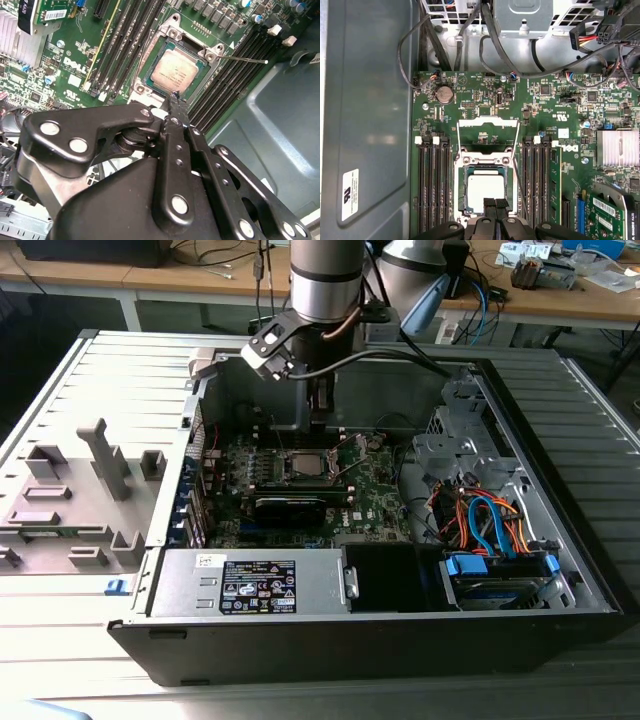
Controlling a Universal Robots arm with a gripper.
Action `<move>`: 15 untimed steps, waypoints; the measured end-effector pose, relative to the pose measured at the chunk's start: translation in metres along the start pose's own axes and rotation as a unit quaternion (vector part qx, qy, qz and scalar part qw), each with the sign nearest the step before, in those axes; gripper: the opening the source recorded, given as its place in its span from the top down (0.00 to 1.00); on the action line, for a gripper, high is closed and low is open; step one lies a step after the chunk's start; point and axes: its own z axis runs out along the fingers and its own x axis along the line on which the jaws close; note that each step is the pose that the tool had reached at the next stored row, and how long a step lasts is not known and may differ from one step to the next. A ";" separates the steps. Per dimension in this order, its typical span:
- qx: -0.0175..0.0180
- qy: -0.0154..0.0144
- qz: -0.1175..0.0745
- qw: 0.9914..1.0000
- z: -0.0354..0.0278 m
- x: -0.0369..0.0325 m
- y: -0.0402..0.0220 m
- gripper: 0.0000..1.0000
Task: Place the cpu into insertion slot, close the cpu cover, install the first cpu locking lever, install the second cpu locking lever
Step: 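Close the cpu cover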
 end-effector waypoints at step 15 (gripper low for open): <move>0.000 0.000 0.000 1.000 0.0002 -0.0002 0.0139 0.89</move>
